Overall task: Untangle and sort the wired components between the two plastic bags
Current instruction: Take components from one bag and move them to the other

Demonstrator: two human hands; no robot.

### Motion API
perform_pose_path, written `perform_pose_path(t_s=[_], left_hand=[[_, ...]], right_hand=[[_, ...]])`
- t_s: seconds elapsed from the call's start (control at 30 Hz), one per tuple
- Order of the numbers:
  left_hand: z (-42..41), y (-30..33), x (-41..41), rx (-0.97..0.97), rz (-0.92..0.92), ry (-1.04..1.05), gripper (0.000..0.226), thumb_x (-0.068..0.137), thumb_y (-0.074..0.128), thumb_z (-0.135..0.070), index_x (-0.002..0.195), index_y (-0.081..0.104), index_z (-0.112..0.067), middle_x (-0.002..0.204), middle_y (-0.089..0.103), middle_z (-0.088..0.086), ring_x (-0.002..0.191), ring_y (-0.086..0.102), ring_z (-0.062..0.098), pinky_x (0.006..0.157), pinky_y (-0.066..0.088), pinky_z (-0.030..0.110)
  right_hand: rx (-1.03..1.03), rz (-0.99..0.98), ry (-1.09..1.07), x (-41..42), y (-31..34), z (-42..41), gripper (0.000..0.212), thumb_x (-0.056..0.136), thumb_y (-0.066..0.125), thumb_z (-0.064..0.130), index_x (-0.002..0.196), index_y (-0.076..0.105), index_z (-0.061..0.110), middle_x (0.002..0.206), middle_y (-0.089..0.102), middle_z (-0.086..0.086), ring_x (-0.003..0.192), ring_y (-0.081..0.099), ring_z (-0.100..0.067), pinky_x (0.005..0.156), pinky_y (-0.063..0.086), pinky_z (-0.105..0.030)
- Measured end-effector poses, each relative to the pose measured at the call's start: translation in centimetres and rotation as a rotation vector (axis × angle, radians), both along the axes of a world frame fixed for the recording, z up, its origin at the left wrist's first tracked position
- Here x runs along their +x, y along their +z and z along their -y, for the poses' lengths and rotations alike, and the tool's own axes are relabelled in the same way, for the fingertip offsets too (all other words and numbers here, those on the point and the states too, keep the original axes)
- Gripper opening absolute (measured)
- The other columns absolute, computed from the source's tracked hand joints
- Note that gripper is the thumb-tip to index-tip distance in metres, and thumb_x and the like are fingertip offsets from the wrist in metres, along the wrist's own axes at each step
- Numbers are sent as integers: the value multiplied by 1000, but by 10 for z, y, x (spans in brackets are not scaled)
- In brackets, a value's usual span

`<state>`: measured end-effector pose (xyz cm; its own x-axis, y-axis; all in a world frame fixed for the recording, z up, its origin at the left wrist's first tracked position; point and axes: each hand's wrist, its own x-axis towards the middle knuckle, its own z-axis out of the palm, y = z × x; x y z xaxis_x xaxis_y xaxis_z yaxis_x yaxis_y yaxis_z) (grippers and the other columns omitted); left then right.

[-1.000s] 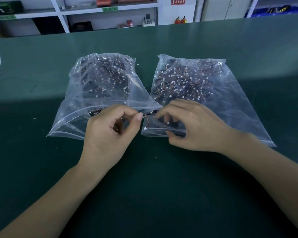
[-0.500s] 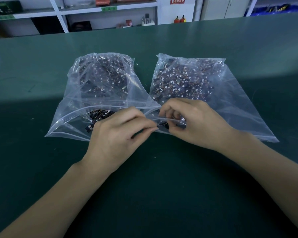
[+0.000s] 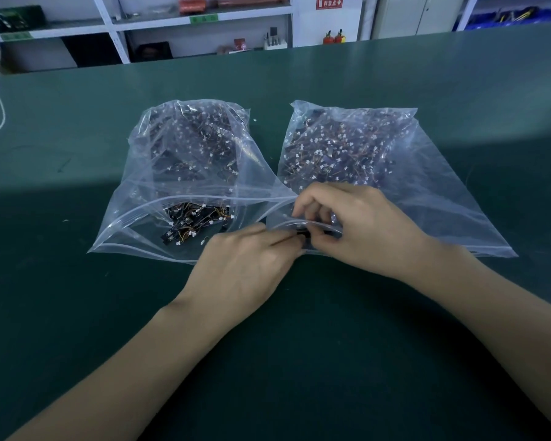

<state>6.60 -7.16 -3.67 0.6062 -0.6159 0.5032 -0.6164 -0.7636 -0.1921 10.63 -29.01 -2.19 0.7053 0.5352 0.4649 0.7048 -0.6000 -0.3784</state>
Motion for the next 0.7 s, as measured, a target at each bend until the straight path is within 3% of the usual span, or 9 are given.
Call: perform_pose_path(t_s=[0.13, 0.2, 0.27, 0.33, 0.4, 0.43, 0.5, 0.7], left_hand=[[4, -2, -5, 57, -122, 96, 42, 112, 31, -46, 130, 67, -32, 133, 67, -18, 94, 73, 15, 61, 54, 34], [2, 1, -7, -7, -129, 75, 37, 112, 40, -42, 132, 68, -29, 134, 67, -17, 92, 76, 17, 57, 56, 37], [-1, 5, -8, -111, -74, -32, 25, 109, 56, -34, 122, 77, -26, 130, 72, -16, 84, 78, 16, 49, 55, 36], [-8, 6, -8, -200, -31, -89, 23, 108, 60, -32, 101, 80, -24, 110, 77, -15, 74, 74, 14, 45, 50, 32], [-16, 7, -6, -240, -23, -1, 38, 108, 57, -36, 74, 66, -21, 73, 62, -11, 56, 60, 19, 44, 41, 28], [-21, 8, -4, -241, -28, 81, 42, 107, 55, -39, 68, 55, -22, 64, 50, -10, 52, 54, 22, 46, 37, 26], [-33, 8, 1, -236, -55, 242, 44, 106, 54, -42, 68, 44, -23, 57, 42, -10, 50, 54, 27, 51, 34, 27], [-68, 4, 17, -224, -216, 490, 25, 95, 66, -51, 85, 56, -30, 67, 58, -12, 68, 64, 28, 60, 40, 35]], right_hand=[[-19, -8, 8, 1, -2, -1, 33, 82, 76, 3, 109, 68, 20, 87, 65, 12, 78, 58, -7, 70, 56, -40], [-9, -21, 12, 1, -2, -1, 32, 82, 75, 2, 109, 68, 20, 87, 65, 11, 77, 59, -9, 70, 56, -39], [11, -20, 19, 2, -3, -1, 30, 83, 75, 2, 107, 68, 18, 87, 64, 10, 76, 58, -9, 68, 55, -38], [12, -13, 21, 2, -3, 0, 27, 83, 73, 2, 105, 68, 16, 88, 63, 9, 74, 56, -8, 66, 54, -38], [-8, -13, 21, 1, -3, -1, 27, 81, 72, 2, 104, 68, 16, 88, 62, 8, 73, 54, -8, 65, 54, -39], [-23, -17, 23, 0, -4, -3, 26, 81, 71, 4, 103, 68, 17, 88, 61, 8, 73, 53, -8, 65, 54, -39], [-53, -30, 17, -2, -4, -4, 25, 81, 71, 8, 103, 68, 19, 88, 59, 10, 73, 53, -9, 66, 54, -39], [-84, -25, -10, -10, -4, -8, 22, 84, 66, 31, 105, 67, 25, 91, 57, 14, 75, 50, -4, 67, 54, -35]])
